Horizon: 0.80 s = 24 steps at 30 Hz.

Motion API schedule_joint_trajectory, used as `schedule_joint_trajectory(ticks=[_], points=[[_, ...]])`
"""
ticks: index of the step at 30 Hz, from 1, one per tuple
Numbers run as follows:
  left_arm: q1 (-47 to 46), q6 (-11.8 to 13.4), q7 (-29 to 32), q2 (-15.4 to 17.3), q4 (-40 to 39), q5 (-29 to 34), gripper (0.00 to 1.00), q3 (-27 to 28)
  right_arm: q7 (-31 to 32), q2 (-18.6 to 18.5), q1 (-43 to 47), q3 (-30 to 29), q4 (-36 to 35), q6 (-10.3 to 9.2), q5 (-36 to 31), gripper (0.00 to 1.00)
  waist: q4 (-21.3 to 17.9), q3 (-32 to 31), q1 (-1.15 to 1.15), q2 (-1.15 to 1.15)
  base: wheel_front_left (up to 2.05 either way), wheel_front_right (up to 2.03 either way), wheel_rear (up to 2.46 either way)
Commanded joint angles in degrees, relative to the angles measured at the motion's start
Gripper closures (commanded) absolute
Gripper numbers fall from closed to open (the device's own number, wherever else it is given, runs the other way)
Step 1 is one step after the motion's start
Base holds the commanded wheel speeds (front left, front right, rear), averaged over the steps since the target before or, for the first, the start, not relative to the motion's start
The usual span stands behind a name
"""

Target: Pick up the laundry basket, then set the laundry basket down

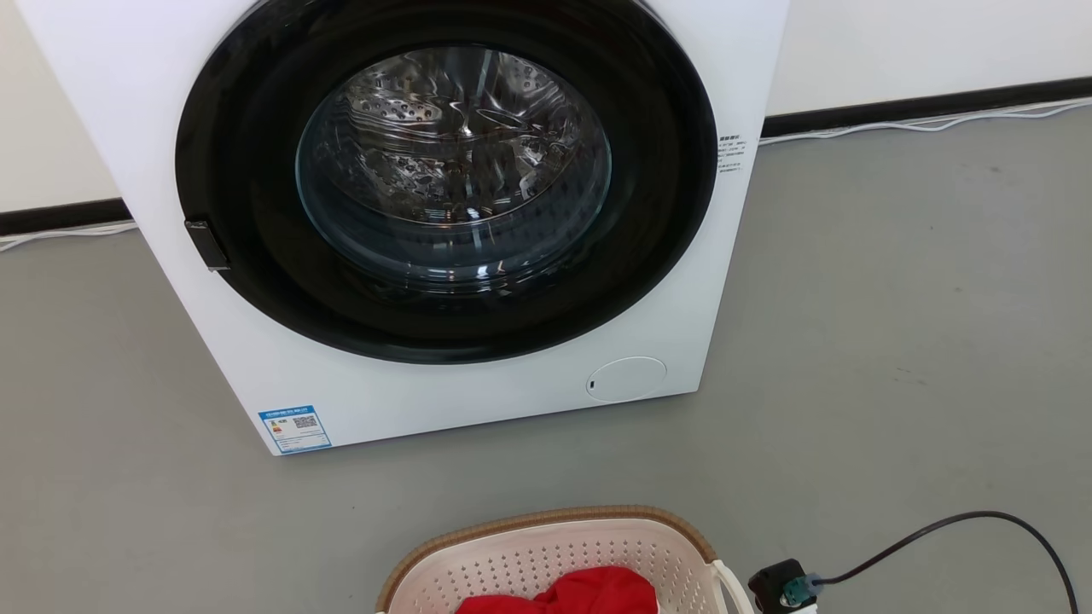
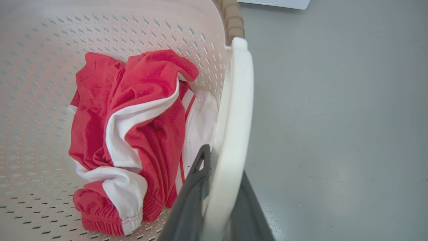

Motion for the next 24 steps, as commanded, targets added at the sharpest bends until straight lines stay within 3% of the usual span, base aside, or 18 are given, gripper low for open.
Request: schedule_joint_trajectory(ticks=[1,24], points=[[-3.7,-0.3,-1.3,0.4,-0.8,0.0,1.00,0.7,-0.4,1.3,-0.4,1.6,-1.7,1.01,-0.1,1.00,0.0,0.0,0.00,0.00,0.00,0.00,0.00],[-4.9,-0.5,-2.1,0.4,1.0,-1.3,1.00,-0.6,-1.0,1.3,-0.8,1.8,-1.1,1.01,1.1,1.00,0.2,0.2,0.00,0.00,0.00,0.00,0.00]])
